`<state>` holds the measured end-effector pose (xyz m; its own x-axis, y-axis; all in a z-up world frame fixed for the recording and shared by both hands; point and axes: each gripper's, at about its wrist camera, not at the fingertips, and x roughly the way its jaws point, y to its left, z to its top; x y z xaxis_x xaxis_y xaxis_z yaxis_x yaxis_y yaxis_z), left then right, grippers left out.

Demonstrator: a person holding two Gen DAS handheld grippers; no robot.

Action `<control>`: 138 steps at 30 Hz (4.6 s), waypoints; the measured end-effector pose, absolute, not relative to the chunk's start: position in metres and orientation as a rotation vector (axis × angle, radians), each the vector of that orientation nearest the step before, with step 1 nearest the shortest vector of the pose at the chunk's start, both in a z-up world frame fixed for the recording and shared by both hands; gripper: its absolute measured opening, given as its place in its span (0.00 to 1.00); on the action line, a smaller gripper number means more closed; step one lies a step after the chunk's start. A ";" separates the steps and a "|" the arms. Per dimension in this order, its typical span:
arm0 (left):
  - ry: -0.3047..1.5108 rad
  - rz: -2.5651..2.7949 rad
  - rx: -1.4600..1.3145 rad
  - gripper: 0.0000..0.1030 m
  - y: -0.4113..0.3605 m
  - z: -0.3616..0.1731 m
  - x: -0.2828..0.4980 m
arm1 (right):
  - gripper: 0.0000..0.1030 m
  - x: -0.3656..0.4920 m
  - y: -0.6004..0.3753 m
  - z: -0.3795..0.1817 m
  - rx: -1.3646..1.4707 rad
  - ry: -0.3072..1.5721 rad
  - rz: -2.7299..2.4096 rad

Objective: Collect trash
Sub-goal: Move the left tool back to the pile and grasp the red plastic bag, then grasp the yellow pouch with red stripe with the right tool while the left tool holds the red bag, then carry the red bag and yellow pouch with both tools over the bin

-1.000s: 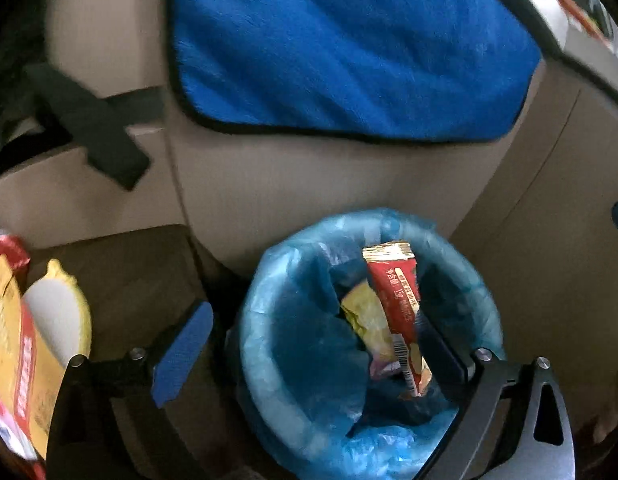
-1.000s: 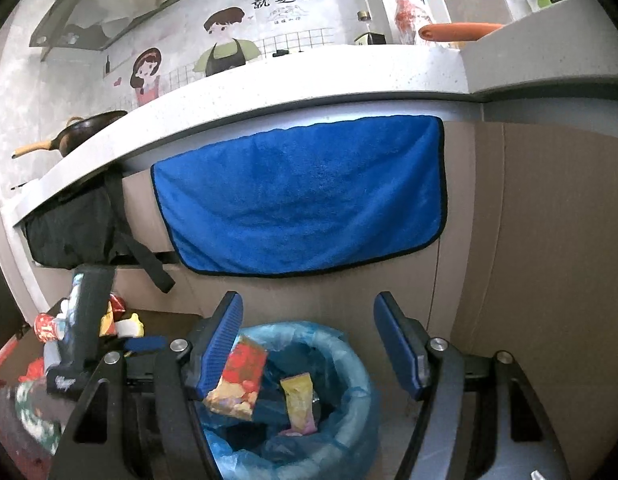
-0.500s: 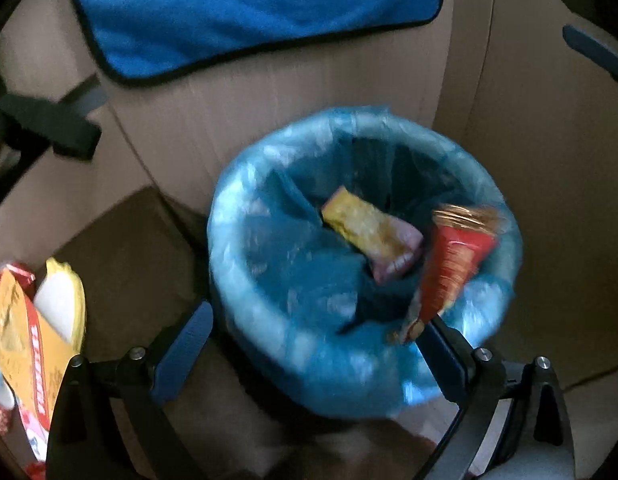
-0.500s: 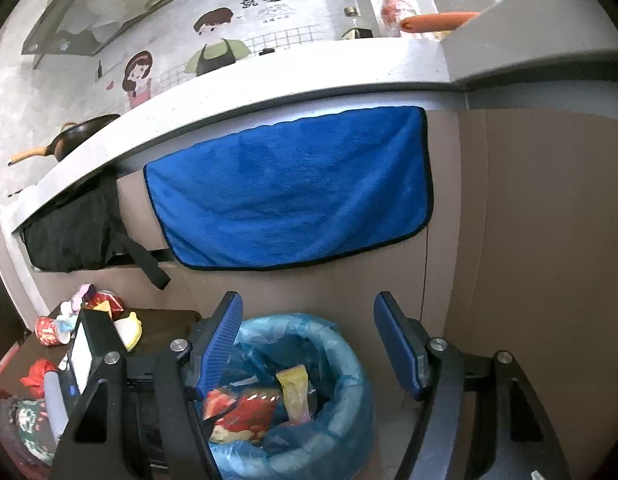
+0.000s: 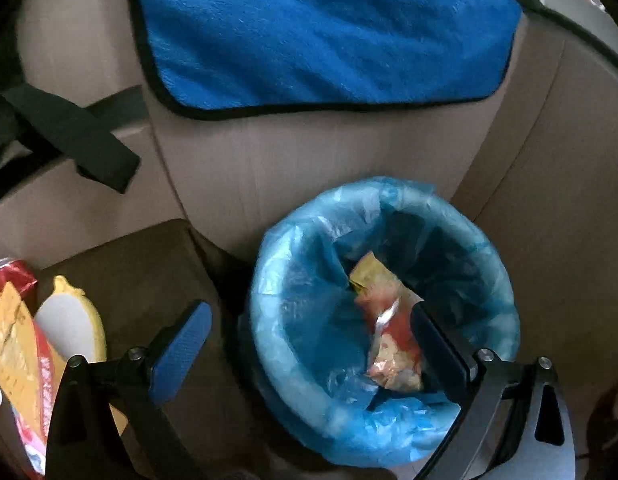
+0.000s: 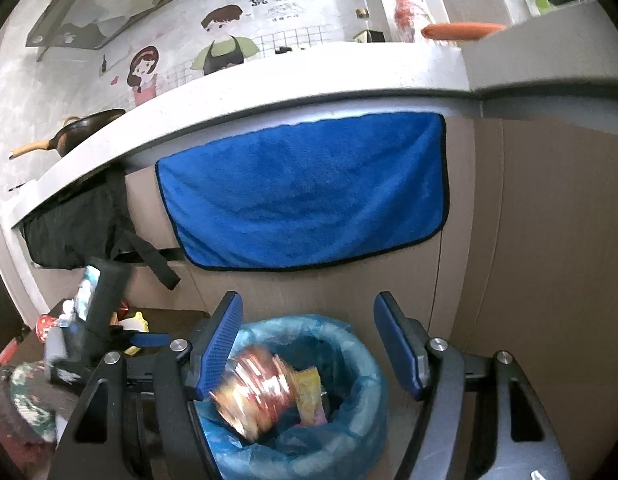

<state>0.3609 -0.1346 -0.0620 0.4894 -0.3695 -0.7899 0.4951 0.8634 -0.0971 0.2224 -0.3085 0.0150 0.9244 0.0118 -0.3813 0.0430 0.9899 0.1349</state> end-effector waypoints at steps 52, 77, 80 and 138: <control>0.614 0.055 -0.179 0.48 0.270 0.016 0.139 | 0.67 0.256 -0.005 -0.011 -0.128 0.592 0.551; 0.566 -0.007 -0.404 0.48 0.283 -0.048 0.202 | 0.67 0.374 -0.020 -0.087 0.002 0.878 0.511; 0.545 0.012 -0.429 0.48 0.285 -0.053 0.212 | 0.67 0.367 -0.012 -0.089 -0.003 0.868 0.531; 0.504 -0.019 -0.478 0.48 0.289 -0.063 0.206 | 0.06 0.302 0.028 -0.063 -0.080 0.929 0.815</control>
<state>0.2062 0.2892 -0.0632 0.8780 -0.1330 -0.4597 -0.0980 0.8903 -0.4447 0.3021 0.0279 -0.0625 0.3295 0.5895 -0.7376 -0.6547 0.7055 0.2713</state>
